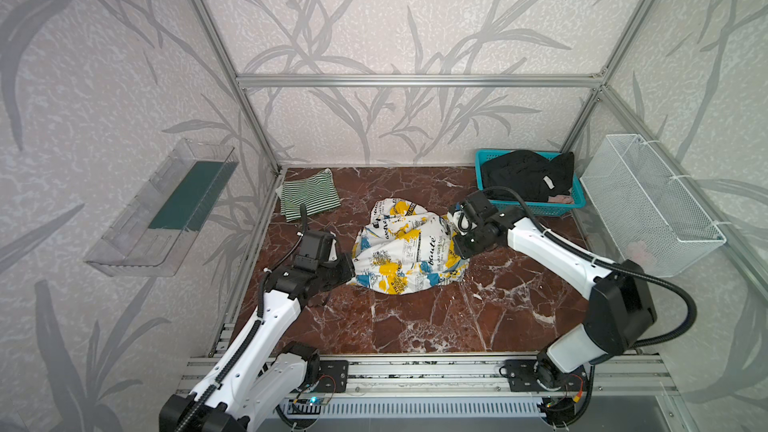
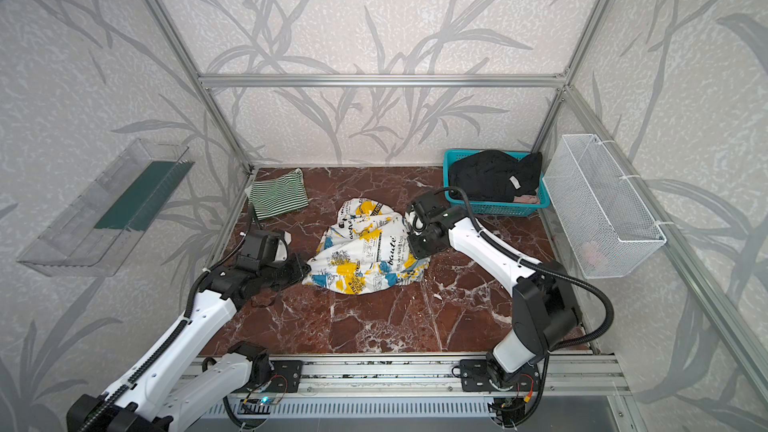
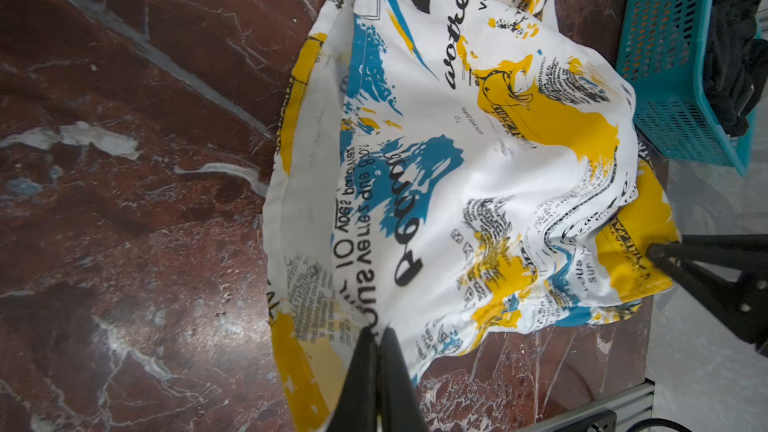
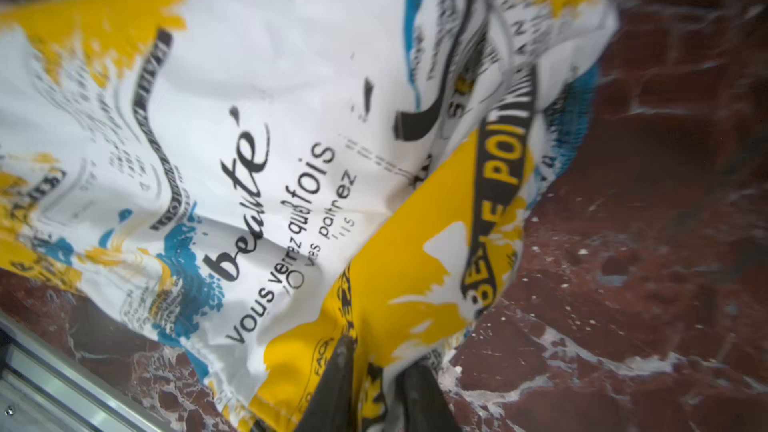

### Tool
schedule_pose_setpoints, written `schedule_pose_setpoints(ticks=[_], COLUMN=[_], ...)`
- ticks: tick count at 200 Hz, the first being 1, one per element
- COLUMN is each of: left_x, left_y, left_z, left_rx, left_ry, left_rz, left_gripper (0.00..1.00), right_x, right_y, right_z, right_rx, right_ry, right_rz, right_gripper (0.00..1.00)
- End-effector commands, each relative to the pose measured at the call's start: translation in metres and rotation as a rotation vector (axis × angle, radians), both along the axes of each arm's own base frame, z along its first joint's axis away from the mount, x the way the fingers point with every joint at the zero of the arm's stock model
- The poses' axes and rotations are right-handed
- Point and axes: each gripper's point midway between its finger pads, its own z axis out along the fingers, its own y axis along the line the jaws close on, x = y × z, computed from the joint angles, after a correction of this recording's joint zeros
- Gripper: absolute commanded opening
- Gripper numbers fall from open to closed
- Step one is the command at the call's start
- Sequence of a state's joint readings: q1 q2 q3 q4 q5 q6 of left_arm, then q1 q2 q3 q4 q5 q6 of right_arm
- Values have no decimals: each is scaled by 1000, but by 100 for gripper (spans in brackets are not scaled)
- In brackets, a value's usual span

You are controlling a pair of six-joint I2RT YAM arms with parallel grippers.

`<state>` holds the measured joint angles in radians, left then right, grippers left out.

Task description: Fold and stack the mixed laundry pile

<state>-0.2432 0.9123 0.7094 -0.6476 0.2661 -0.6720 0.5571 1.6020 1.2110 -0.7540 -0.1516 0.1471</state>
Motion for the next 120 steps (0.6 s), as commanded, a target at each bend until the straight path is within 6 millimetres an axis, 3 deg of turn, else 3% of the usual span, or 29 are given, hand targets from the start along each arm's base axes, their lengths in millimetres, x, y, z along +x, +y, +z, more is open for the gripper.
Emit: schedule_pose_setpoints(ticks=[1,27,49,75,120], left_x=[-4,-5,-2,-2,-2], left_y=[20,33,37,40,46], left_z=[-6,-7,-9,-15,-28], left_rx=[82,137,148,165,181], left_ry=[18,28,30,51,77], left_rz=[51,88,100,107,129], left_gripper=[0,0,0,0,0], right_x=[-10,-6,2,7,10], right_y=[12,-2,-32,-62,-70], right_z=[12,28,30,18,-16], right_rx=[94,131,125,173,181], right_ry=[-1,-65,-110,-128,-43], right_rz=[30,-26,-157,-294,-337], right_gripper=[33,49,56,58,57])
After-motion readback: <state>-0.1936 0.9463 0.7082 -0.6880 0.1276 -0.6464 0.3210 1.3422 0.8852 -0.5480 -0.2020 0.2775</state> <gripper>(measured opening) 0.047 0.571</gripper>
